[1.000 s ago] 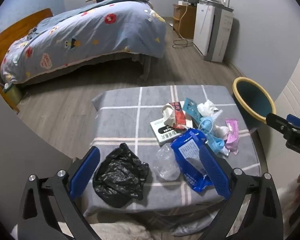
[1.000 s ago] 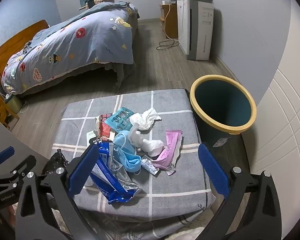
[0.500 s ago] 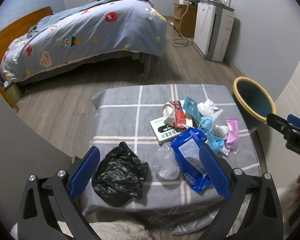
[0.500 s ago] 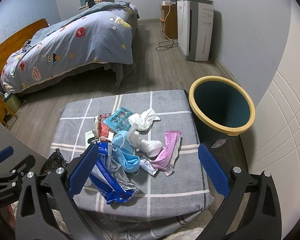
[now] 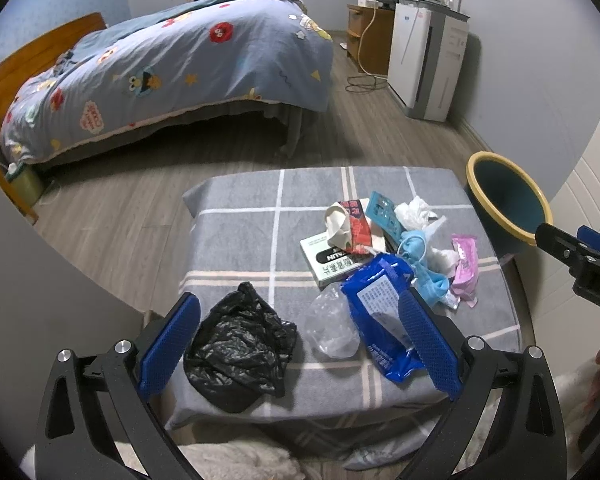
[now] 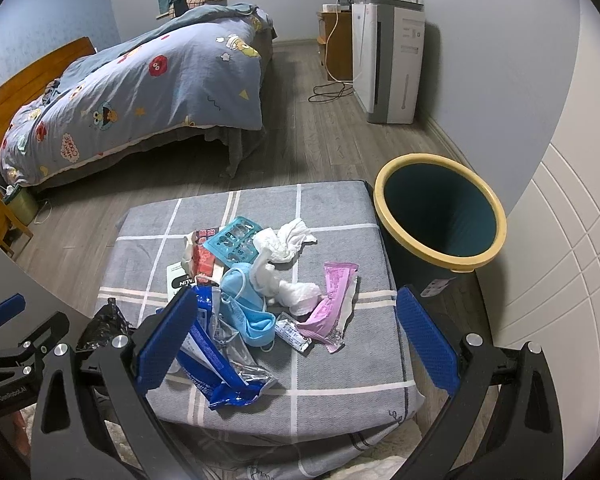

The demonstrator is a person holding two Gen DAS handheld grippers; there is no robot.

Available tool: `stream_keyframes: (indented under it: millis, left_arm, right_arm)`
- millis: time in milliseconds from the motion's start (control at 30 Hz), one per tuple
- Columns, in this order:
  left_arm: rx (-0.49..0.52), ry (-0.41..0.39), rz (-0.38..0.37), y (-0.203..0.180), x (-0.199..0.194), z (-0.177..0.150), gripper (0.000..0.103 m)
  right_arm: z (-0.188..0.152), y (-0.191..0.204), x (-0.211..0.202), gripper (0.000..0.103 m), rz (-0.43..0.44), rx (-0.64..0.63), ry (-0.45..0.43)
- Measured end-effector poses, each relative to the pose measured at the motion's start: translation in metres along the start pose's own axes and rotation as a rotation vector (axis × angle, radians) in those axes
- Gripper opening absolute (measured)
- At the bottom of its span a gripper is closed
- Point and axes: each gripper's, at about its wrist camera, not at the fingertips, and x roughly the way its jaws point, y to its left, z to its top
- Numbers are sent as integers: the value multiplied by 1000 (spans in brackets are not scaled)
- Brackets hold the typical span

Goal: Collect trash

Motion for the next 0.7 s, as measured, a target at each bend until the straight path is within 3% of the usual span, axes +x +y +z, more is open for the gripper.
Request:
stream_keyframes:
  millis: [700]
  left_arm:
    - [1, 9, 0, -3, 4, -8, 98]
  right_arm:
    - [0, 1, 1, 98, -5, -4, 5]
